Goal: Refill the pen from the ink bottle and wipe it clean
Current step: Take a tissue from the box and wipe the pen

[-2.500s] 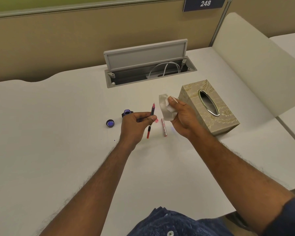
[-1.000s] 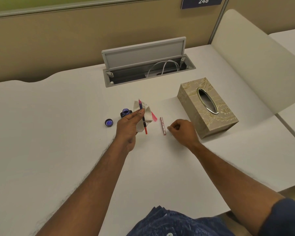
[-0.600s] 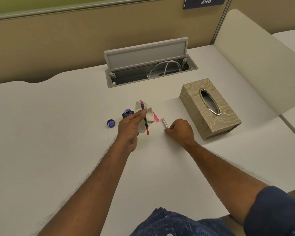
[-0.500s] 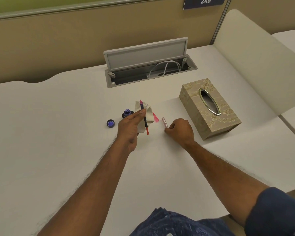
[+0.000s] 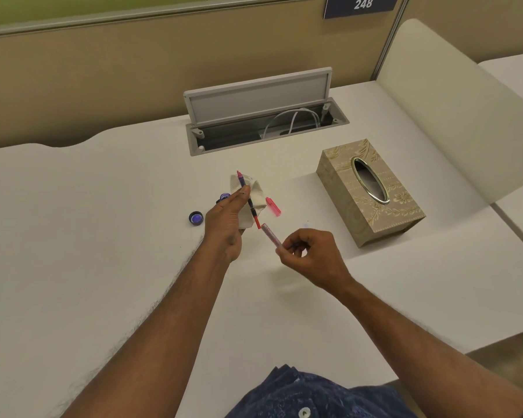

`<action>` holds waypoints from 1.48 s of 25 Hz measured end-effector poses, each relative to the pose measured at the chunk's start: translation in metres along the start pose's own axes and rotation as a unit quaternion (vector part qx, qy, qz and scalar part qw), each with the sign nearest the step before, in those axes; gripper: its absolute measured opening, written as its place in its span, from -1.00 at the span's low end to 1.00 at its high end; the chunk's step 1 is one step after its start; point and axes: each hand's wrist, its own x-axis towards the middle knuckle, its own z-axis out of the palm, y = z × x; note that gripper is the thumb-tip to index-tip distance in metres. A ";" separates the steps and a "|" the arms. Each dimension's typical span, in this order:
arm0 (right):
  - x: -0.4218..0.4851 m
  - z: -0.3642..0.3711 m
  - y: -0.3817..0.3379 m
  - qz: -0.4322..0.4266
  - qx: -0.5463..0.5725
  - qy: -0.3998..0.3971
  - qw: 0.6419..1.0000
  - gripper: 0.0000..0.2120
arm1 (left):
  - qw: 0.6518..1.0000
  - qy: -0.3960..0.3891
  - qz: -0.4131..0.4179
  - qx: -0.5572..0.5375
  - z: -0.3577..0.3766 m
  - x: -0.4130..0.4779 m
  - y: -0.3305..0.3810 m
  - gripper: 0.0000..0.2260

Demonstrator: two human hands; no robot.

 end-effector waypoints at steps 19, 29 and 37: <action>0.002 0.018 -0.016 0.039 0.065 0.056 0.996 -0.90 | 1.000 -0.015 0.014 0.005 0.001 -0.012 -0.003 -0.74; 0.019 0.025 -0.026 0.023 0.102 0.109 0.989 -0.89 | 0.996 -0.009 0.066 0.062 0.004 -0.023 0.003 -0.96; 0.022 0.028 -0.027 0.049 0.215 0.047 0.974 -0.87 | 0.991 -0.014 0.100 0.087 0.005 -0.027 0.009 -0.92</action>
